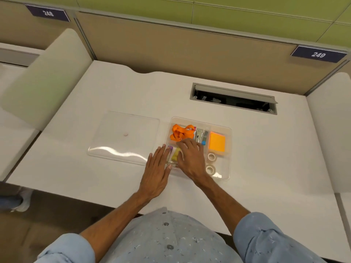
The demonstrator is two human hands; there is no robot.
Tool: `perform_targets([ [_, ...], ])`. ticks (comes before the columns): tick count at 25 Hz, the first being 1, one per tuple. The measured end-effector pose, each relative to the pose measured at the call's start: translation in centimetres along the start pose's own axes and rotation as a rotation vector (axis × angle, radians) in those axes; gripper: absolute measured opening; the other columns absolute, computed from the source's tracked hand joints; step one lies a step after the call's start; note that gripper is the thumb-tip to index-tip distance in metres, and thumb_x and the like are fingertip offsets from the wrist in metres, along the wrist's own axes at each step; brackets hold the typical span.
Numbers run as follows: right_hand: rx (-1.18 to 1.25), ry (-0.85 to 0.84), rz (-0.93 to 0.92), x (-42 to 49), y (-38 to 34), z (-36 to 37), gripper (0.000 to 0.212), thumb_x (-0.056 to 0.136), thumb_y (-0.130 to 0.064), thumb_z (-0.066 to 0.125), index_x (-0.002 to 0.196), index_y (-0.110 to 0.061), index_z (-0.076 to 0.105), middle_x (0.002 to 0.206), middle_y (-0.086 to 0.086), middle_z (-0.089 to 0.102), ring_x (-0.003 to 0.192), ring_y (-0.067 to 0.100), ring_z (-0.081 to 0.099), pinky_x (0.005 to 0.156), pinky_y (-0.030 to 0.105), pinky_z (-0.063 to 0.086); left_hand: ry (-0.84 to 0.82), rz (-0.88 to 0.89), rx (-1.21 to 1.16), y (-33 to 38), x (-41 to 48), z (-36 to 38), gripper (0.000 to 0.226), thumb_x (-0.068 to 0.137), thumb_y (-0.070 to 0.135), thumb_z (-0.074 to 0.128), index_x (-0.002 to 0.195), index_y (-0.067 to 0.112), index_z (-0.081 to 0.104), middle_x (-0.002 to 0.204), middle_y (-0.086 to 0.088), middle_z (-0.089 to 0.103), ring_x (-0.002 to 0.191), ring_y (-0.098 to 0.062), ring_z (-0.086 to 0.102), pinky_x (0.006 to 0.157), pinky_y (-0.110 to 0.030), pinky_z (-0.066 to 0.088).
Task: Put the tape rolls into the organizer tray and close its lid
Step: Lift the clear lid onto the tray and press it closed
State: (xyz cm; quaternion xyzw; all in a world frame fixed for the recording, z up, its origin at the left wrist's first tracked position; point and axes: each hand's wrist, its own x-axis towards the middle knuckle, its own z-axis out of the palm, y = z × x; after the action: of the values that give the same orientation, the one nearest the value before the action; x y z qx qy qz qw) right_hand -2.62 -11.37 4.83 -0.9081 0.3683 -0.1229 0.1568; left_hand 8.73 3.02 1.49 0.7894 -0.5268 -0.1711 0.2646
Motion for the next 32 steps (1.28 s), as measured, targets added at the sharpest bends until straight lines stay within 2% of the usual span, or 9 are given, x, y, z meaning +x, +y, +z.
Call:
perform_targets([
  [3,-0.071,-0.159,-0.177,1.4,-4.1,2.3,0.054,0.102,-0.023,0.056,0.155,-0.018,0.051,0.168,0.005,0.044,0.158,0.026,0.037,0.130,0.059,0.023,0.072,-0.192,-0.017,-3.5,-0.4,-2.4,0.061,0.114,0.031,0.040,0.168,0.021,0.013,0.178,0.001,0.011,0.166,-0.016,0.005,0.137,-0.046,0.002],
  [6,-0.180,-0.266,-0.297,2.7,-7.7,4.7,0.062,0.104,-0.027,0.054,0.163,-0.016,0.038,0.174,0.007,0.031,0.166,0.024,0.023,0.134,0.064,0.006,0.101,-0.308,-0.004,-7.1,-1.0,-4.8,0.061,0.113,0.031,0.040,0.167,0.016,0.017,0.177,-0.004,0.015,0.166,-0.022,0.009,0.137,-0.049,0.004],
  [11,-0.271,-0.407,-0.397,3.2,-11.7,8.8,0.071,0.105,-0.025,0.058,0.167,-0.013,0.025,0.179,0.013,0.012,0.168,0.029,0.011,0.138,0.054,0.002,0.008,-0.320,0.236,-12.7,-2.0,-8.1,0.061,0.113,0.029,0.038,0.167,0.016,0.014,0.178,-0.008,0.012,0.166,-0.027,0.007,0.137,-0.050,0.004],
  [14,-0.247,-0.476,-0.330,2.4,-13.0,10.3,0.079,0.106,-0.025,0.057,0.170,-0.019,0.011,0.180,0.010,0.000,0.168,0.029,0.005,0.138,0.054,0.002,-0.023,-0.267,0.271,-14.8,-2.4,-9.3,0.056,0.111,0.020,0.045,0.164,0.012,0.029,0.175,-0.010,0.024,0.163,-0.029,0.023,0.135,-0.049,0.020],
  [19,-0.203,-0.488,-0.266,1.8,-13.3,10.6,0.076,0.108,-0.023,0.051,0.171,-0.022,0.008,0.180,0.005,-0.003,0.169,0.025,0.002,0.137,0.058,0.001,-0.015,-0.219,0.371,-15.5,-1.4,-10.1,0.033,0.105,0.012,0.061,0.138,0.009,0.061,0.162,-0.013,0.049,0.148,-0.030,0.049,0.127,-0.043,0.039],
  [24,-0.162,-0.510,-0.275,2.2,-13.0,10.0,0.070,0.108,-0.021,0.051,0.170,-0.023,0.017,0.180,0.003,0.006,0.168,0.023,0.011,0.136,0.060,-0.001,-0.064,-0.138,0.479,-16.2,-1.5,-10.6,0.033,0.108,0.013,0.052,0.141,0.016,0.057,0.166,-0.009,0.042,0.155,-0.026,0.038,0.131,-0.042,0.031],
  [26,-0.192,-0.492,-0.356,1.4,-12.9,9.1,0.067,0.105,-0.018,0.047,0.168,-0.020,0.024,0.179,0.003,0.017,0.167,0.022,0.017,0.136,0.060,-0.001,0.008,-0.105,0.499,-16.0,-4.3,-10.6,0.031,0.107,0.004,0.051,0.135,0.012,0.061,0.161,-0.012,0.048,0.153,-0.028,0.042,0.129,-0.045,0.032],
  [29,-0.155,-0.345,-0.246,2.3,-11.1,7.7,0.078,0.096,-0.008,0.050,0.169,-0.017,0.023,0.179,0.004,0.017,0.168,0.019,0.014,0.136,0.058,0.000,0.162,0.036,0.460,-15.9,-4.7,-10.4,0.030,0.100,-0.013,0.051,0.116,0.003,0.069,0.140,-0.019,0.065,0.136,-0.034,0.060,0.125,-0.049,0.041],
  [32,-0.063,-0.312,-0.141,4.2,-9.0,6.0,0.087,0.089,0.005,0.052,0.168,-0.020,0.026,0.178,-0.001,0.021,0.167,0.014,0.017,0.138,0.050,0.004,0.287,0.057,0.397,-15.8,-3.3,-11.6,0.032,0.098,-0.018,0.049,0.115,0.002,0.067,0.130,-0.015,0.068,0.130,-0.029,0.063,0.125,-0.050,0.040],
])
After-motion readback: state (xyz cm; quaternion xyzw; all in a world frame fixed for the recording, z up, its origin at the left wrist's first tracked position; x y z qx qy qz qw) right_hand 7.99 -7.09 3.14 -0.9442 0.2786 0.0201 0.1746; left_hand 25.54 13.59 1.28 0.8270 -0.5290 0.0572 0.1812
